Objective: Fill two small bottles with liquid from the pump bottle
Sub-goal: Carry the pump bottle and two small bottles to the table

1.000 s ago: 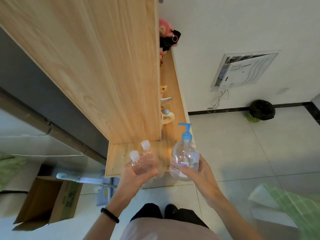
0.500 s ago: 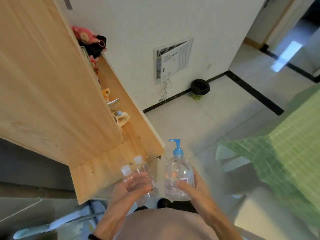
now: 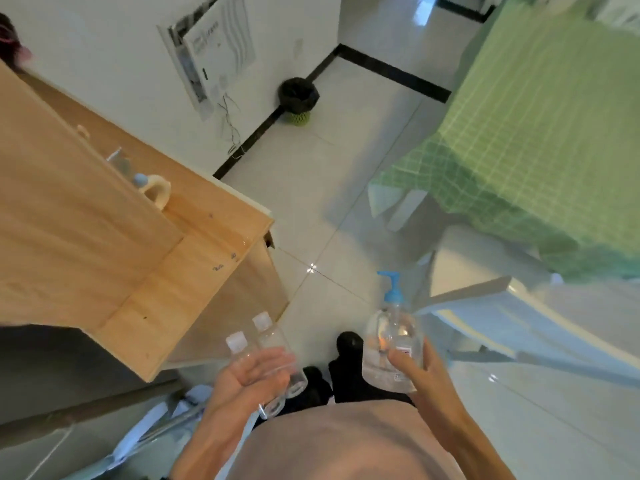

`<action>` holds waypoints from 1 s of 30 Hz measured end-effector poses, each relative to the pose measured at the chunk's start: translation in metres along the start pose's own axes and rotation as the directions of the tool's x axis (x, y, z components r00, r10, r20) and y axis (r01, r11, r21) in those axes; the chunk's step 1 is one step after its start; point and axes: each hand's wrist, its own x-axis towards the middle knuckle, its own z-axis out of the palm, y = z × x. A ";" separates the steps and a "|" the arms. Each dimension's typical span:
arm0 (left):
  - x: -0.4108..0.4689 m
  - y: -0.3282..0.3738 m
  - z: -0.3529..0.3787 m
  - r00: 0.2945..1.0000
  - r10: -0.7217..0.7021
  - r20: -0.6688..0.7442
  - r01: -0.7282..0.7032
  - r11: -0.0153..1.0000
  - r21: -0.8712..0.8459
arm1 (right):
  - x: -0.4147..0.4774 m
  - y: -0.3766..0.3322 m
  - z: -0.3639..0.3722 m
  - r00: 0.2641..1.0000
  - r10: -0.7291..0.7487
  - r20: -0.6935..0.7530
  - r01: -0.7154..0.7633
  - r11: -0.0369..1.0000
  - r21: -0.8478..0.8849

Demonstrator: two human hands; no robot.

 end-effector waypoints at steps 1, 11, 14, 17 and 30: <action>0.000 0.001 0.003 1.000 -0.011 0.027 0.010 1.000 0.025 | -0.011 0.006 -0.007 0.999 0.002 -0.042 -0.001 1.000 0.020; 0.002 -0.005 0.120 0.936 -0.133 0.327 0.075 0.980 0.182 | -0.113 0.058 -0.093 0.913 0.031 -0.406 0.065 0.973 0.221; -0.002 -0.021 0.176 0.903 -0.157 0.400 0.041 0.958 0.282 | -0.146 0.077 -0.131 0.861 0.079 -0.502 0.075 0.957 0.280; -0.009 -0.046 0.240 0.859 -0.197 0.472 -0.004 0.920 0.392 | -0.181 0.098 -0.174 0.818 0.110 -0.565 0.101 0.939 0.328; -0.089 -0.157 0.498 0.555 -0.420 0.718 -0.260 0.732 0.630 | -0.342 0.168 -0.318 0.526 0.347 -0.777 0.227 0.823 0.521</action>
